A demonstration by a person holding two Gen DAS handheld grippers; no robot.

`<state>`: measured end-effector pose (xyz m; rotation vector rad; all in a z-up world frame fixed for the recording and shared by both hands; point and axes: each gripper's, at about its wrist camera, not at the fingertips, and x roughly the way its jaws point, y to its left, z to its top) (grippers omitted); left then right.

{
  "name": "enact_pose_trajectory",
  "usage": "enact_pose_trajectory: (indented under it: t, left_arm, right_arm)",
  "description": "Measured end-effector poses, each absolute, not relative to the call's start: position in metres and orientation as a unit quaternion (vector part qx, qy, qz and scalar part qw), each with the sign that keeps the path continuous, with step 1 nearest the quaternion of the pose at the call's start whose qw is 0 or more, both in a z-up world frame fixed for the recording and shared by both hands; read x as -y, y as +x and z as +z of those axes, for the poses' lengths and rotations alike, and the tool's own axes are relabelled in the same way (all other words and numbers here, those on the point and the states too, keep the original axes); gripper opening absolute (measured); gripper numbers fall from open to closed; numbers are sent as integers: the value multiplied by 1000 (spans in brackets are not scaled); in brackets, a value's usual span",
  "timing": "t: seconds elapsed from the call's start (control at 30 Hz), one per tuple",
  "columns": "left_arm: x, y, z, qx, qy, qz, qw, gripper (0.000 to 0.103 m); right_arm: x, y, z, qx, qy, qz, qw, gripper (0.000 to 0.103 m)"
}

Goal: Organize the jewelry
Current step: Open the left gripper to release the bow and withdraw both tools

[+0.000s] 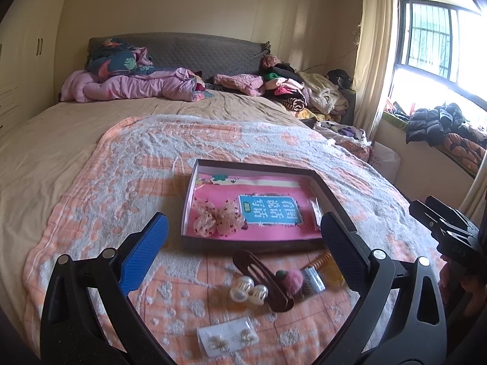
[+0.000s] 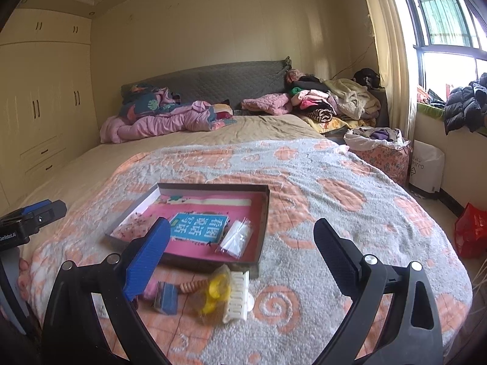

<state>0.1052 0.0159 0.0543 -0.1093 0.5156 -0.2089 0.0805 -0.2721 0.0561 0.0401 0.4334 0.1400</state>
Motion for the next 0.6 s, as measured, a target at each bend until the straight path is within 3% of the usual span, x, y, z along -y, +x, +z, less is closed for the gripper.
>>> enact_pose_trajectory:
  t: [0.6]
  left_arm:
    - [-11, 72, 21, -294, -44, -118, 948, 92]
  right_arm:
    - [250, 65, 26, -254, -18, 115, 960, 92]
